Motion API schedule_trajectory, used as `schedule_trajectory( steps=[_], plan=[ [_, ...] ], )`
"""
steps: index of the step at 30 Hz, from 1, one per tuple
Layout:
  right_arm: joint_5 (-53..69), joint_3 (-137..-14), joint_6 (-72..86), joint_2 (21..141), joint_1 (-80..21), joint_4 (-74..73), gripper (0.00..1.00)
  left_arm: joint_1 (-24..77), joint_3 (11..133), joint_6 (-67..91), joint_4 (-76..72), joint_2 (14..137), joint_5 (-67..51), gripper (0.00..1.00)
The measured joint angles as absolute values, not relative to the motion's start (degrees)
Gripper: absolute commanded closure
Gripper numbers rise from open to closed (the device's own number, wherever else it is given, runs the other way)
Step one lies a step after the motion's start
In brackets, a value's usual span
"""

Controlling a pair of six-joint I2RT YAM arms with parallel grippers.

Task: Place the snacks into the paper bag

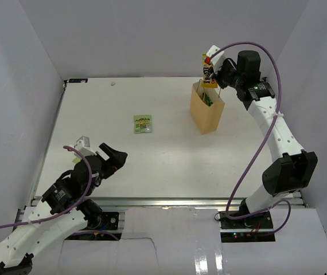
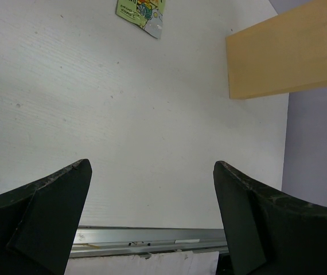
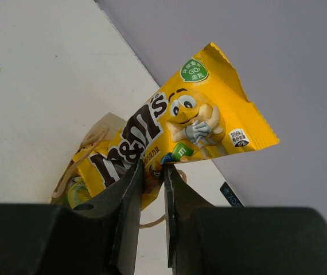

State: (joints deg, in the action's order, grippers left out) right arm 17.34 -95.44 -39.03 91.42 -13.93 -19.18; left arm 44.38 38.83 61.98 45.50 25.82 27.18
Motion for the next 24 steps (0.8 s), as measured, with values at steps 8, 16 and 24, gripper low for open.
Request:
schedule_trajectory(
  steps=[8,16,24],
  plan=[
    [13.5,-90.8,-44.4,91.2,-14.0,-17.3,0.86,44.4,38.8,62.0,45.5,25.8,27.2,0.02],
    [11.6,-87.6,-46.7,91.2,-15.6,-16.2,0.61,44.4,38.8,62.1,45.5,26.7,27.2,0.02],
    [10.8,-86.1,-46.4,91.1,-15.9,-15.7,0.44,44.4,38.8,62.5,45.6,27.4,27.7,0.02]
  ],
)
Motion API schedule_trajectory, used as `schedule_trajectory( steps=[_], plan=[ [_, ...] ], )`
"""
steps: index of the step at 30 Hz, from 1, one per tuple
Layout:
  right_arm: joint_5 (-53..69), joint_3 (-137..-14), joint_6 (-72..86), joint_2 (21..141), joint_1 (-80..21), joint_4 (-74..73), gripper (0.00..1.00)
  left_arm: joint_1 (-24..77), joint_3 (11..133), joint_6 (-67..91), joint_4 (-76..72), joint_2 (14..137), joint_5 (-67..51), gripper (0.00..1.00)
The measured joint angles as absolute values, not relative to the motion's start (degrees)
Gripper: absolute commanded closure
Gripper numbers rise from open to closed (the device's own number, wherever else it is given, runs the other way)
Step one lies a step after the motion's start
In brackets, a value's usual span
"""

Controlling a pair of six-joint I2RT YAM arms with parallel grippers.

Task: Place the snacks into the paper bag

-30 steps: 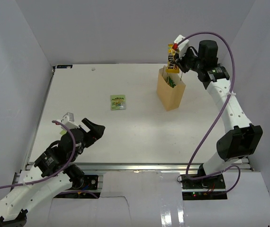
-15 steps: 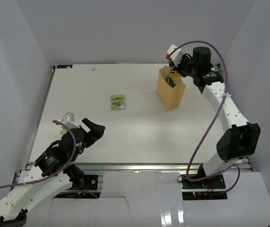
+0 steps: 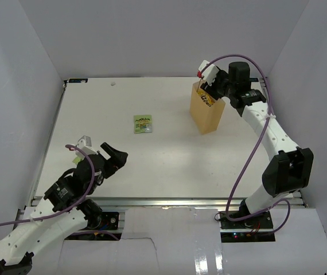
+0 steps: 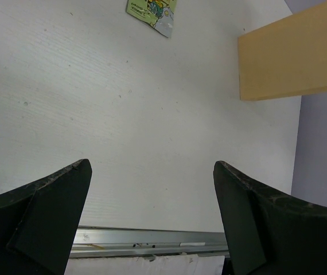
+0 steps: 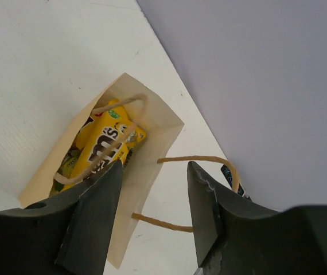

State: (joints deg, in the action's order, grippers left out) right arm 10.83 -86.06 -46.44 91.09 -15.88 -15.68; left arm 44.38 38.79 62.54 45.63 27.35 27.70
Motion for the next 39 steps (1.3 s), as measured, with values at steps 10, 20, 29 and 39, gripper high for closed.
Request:
schedule_trajectory(
  steps=[10,20,29,39],
  plan=[
    [13.5,-88.6,-41.9,86.1,-15.4,-20.8,0.22,44.4,40.6,62.4,48.2,38.1,31.3,0.02],
    [17.4,-94.6,-41.3,78.8,-14.3,-26.8,0.19,31.6,41.6,55.2,47.4,47.2,29.5,0.02],
    [25.6,-96.6,-40.8,79.1,-14.3,-35.4,0.18,12.4,42.1,42.5,42.2,54.8,17.8,0.02],
    [37.3,-92.3,-40.9,78.1,-19.7,-44.8,0.18,-6.1,44.6,37.2,40.4,60.4,9.1,0.02]
  ],
)
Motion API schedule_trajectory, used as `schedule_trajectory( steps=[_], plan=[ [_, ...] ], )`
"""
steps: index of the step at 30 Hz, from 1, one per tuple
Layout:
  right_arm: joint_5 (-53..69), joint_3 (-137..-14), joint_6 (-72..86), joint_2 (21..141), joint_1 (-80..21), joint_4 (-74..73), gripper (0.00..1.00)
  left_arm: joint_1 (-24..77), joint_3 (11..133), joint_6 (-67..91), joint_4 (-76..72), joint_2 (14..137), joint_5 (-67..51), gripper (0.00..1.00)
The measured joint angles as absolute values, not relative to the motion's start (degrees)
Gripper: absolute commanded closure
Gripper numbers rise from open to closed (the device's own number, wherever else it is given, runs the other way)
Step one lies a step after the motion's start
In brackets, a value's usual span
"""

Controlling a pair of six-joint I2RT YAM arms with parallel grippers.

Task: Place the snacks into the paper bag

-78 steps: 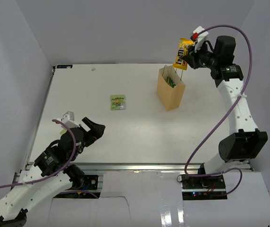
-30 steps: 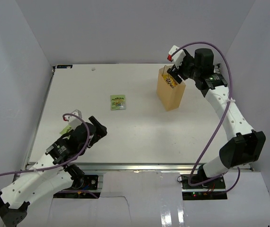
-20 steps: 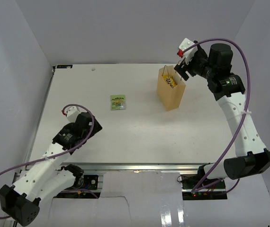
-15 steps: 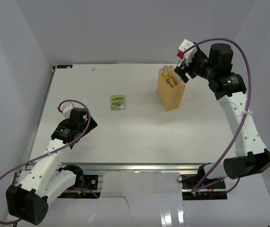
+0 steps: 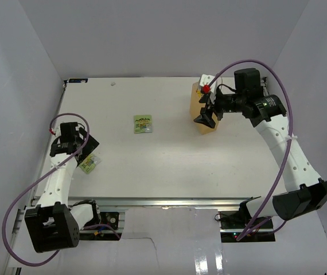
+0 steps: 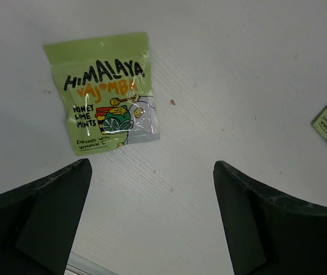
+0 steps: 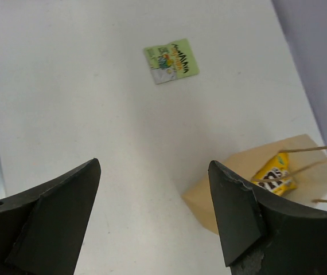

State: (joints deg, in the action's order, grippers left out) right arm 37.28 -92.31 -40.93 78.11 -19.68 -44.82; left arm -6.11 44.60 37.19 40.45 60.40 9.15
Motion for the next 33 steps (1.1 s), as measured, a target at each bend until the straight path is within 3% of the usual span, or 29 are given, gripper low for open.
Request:
schedule_trajectory(
  steps=[11,19,33],
  plan=[
    [41.5,-80.1,-36.9,78.0,-22.6,-44.5,0.18,-17.3,45.0,36.8,41.8,66.3,9.0,0.04],
    [42.5,-73.4,-34.7,78.0,-22.9,-42.3,0.18,-18.5,45.3,35.1,41.0,72.0,10.7,0.07],
    [43.6,-68.8,-34.0,75.4,-22.9,-39.8,0.18,-18.6,48.9,30.2,34.4,86.3,3.3,0.16]
  ],
)
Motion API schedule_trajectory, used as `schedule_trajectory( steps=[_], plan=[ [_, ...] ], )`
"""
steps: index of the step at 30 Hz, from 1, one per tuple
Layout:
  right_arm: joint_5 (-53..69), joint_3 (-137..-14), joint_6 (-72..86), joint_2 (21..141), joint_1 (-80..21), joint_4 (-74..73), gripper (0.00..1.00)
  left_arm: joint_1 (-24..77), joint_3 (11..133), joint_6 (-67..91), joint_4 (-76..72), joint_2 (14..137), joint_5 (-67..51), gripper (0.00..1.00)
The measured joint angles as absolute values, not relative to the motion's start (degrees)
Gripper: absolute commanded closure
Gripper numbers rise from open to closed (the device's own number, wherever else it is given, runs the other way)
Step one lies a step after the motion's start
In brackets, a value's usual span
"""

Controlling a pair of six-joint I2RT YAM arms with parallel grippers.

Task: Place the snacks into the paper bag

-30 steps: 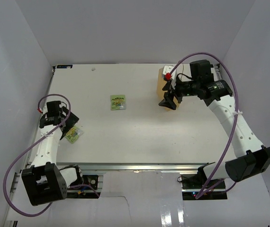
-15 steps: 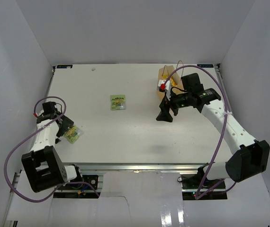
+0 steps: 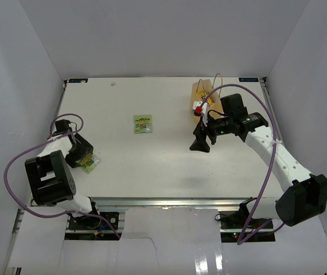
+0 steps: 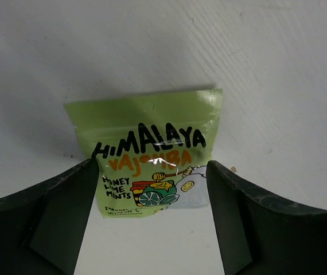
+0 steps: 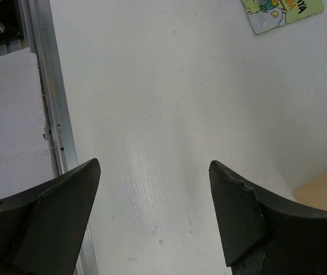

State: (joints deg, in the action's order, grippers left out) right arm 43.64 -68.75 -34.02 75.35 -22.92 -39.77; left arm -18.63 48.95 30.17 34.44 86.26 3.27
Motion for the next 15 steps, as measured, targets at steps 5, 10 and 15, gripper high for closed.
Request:
schedule_trajectory(
  steps=[5,10,15],
  plan=[
    [43.8,-68.0,-33.8,75.0,-22.9,-39.2,0.17,-18.6,49.5,29.0,34.1,88.6,2.3,0.30],
    [43.9,-67.8,-33.4,75.0,-22.9,-38.8,0.18,-18.7,49.9,28.2,33.9,89.3,1.9,0.47],
    [44.1,-67.7,-33.3,75.0,-22.9,-38.8,0.18,-18.7,49.6,27.4,32.9,89.3,0.6,0.55]
  ],
)
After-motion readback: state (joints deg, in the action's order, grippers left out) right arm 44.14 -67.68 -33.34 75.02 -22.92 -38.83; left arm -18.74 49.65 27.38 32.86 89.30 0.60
